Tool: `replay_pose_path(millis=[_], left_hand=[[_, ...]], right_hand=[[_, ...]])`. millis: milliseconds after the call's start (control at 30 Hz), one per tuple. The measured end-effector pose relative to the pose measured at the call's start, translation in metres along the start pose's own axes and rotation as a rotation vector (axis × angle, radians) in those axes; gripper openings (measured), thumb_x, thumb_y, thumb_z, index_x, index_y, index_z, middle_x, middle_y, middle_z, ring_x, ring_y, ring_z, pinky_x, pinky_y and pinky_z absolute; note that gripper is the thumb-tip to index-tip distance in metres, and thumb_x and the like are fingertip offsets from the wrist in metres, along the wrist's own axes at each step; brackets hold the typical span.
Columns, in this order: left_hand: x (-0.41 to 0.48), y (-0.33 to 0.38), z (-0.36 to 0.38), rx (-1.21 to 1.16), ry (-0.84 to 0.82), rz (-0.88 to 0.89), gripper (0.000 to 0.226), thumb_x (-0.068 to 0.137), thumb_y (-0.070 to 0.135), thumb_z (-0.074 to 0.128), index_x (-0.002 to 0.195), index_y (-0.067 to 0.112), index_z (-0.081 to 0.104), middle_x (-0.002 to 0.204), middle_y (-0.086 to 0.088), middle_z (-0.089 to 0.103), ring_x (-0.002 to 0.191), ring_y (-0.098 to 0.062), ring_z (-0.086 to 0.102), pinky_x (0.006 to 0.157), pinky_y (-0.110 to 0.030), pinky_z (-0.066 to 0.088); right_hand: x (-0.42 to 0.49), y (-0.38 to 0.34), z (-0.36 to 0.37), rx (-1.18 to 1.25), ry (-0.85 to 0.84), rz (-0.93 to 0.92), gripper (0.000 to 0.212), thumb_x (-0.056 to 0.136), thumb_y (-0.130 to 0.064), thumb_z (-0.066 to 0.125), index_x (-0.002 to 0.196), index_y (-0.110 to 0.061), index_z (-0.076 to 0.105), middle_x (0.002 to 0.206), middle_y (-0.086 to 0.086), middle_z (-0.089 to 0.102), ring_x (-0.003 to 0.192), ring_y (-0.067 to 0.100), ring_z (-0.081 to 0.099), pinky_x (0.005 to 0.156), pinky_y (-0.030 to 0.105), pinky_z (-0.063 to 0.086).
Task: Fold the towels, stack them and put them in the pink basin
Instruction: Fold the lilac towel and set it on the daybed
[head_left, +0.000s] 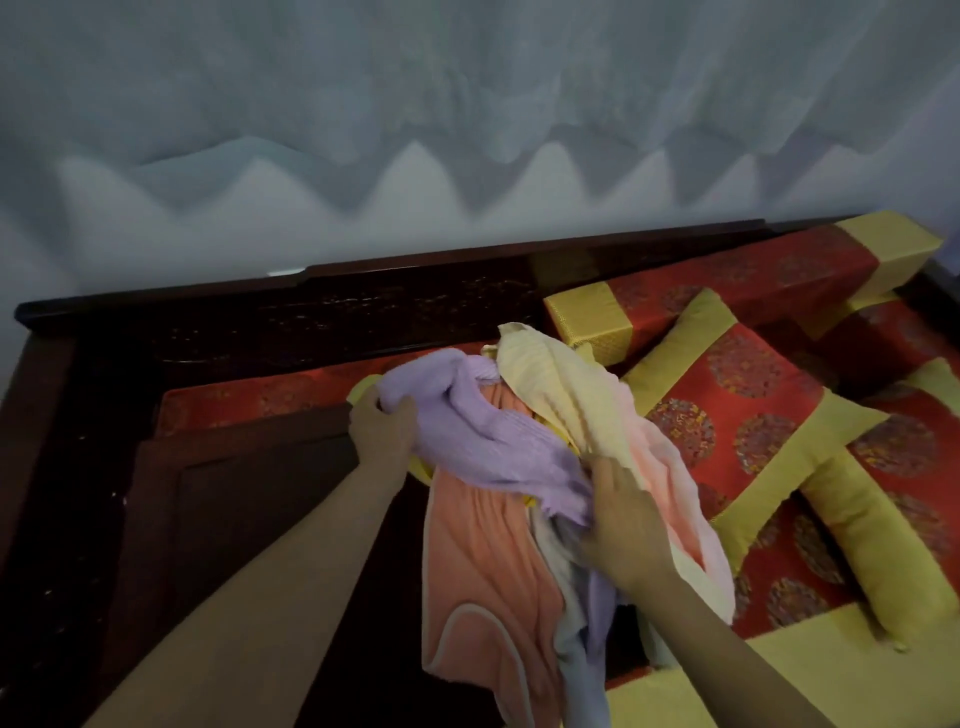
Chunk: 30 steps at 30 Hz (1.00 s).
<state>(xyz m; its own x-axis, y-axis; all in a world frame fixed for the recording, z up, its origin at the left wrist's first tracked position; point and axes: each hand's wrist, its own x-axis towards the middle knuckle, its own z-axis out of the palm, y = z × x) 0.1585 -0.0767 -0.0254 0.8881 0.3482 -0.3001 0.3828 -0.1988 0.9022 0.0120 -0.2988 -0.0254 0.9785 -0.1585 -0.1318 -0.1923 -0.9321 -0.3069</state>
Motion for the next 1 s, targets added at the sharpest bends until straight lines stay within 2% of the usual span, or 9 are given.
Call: replay_pose_path(millis=[200,367,500,567,633,733,833,900,1000], left_hand=[[-0.003,-0.055,-0.129,-0.010,0.138,0.004,0.031,0.085,0.009,0.059,0.114,-0.004,0.062,0.102,-0.022,0.065,0.094,-0.033,0.062,0.073,-0.033,0.045],[-0.039,-0.137,-0.189,0.074,-0.168,-0.473,0.023,0.086,0.011,0.067,0.101,-0.005,0.063,0.096,-0.019,0.064,0.079,-0.029,0.061,0.056,-0.030,0.052],[-0.059,-0.168,-0.206,-0.130,-0.281,-0.638,0.033,0.091,0.001,0.054,0.123,0.006,0.047,0.125,-0.018,0.052,0.106,-0.036,0.055,0.079,-0.042,0.050],[-0.058,-0.167,-0.205,-0.305,-0.155,-0.656,0.047,0.092,-0.003,0.049,0.137,0.006,0.041,0.131,-0.023,0.050,0.105,-0.038,0.055,0.081,-0.045,0.050],[-0.056,-0.159,-0.204,-0.481,-0.059,-0.634,0.041,0.089,-0.006,0.045,0.130,-0.005,0.047,0.119,-0.025,0.057,0.093,-0.035,0.058,0.075,-0.041,0.050],[-0.045,-0.144,-0.209,-0.661,0.028,-0.626,0.030,0.084,-0.006,0.046,0.112,-0.011,0.058,0.115,-0.023,0.058,0.083,-0.029,0.058,0.075,-0.037,0.051],[-0.037,-0.121,-0.217,-0.734,0.049,-0.630,0.025,0.096,0.005,0.038,0.106,-0.006,0.058,0.114,-0.019,0.056,0.077,-0.025,0.056,0.075,-0.030,0.052],[-0.028,-0.117,-0.228,-0.777,0.106,-0.634,0.034,0.101,0.017,0.036,0.126,0.001,0.052,0.134,-0.014,0.051,0.095,-0.026,0.059,0.092,-0.030,0.045],[-0.020,-0.113,-0.243,-0.718,0.166,-0.620,0.033,0.099,0.019,0.045,0.128,0.006,0.053,0.142,-0.011,0.048,0.119,-0.024,0.054,0.084,-0.029,0.050]], right_hand=[[-0.010,0.015,0.004,-0.116,-0.250,0.129,0.053,0.068,-0.058,0.057,0.110,-0.025,0.054,0.106,0.001,0.061,0.104,0.025,0.061,0.068,0.029,0.039],[-0.014,0.004,-0.004,-0.230,-0.434,0.091,0.024,0.077,-0.036,0.058,0.097,-0.024,0.064,0.103,0.005,0.065,0.107,0.025,0.061,0.070,0.028,0.040],[-0.011,-0.015,-0.023,0.298,-0.277,-0.139,0.032,0.072,-0.025,0.046,0.097,-0.020,0.067,0.106,0.005,0.071,0.101,0.026,0.064,0.087,0.037,0.047],[-0.009,-0.025,-0.032,0.473,-0.271,-0.232,0.031,0.079,-0.018,0.046,0.102,-0.018,0.066,0.106,-0.005,0.071,0.100,0.019,0.063,0.090,0.038,0.048],[-0.008,-0.033,-0.037,0.531,-0.273,-0.265,0.023,0.083,-0.018,0.046,0.096,-0.023,0.064,0.095,-0.007,0.070,0.092,0.014,0.062,0.084,0.035,0.048],[-0.009,-0.033,-0.046,0.330,-0.174,-0.301,0.006,0.081,-0.042,0.048,0.081,-0.042,0.054,0.077,-0.014,0.064,0.073,0.005,0.057,0.066,0.029,0.039],[-0.011,-0.018,-0.056,0.124,-0.205,-0.321,0.034,0.066,-0.066,0.055,0.061,-0.033,0.048,0.055,-0.010,0.050,0.055,0.005,0.047,0.053,0.024,0.027],[-0.014,-0.009,-0.063,-0.003,-0.303,-0.303,0.048,0.057,-0.069,0.063,0.060,-0.022,0.049,0.053,-0.005,0.040,0.050,0.009,0.035,0.051,0.025,0.024],[-0.018,0.003,-0.073,-0.277,-0.536,-0.198,0.039,0.050,-0.058,0.068,0.061,-0.027,0.047,0.064,-0.008,0.046,0.062,0.008,0.043,0.053,0.025,0.031]])
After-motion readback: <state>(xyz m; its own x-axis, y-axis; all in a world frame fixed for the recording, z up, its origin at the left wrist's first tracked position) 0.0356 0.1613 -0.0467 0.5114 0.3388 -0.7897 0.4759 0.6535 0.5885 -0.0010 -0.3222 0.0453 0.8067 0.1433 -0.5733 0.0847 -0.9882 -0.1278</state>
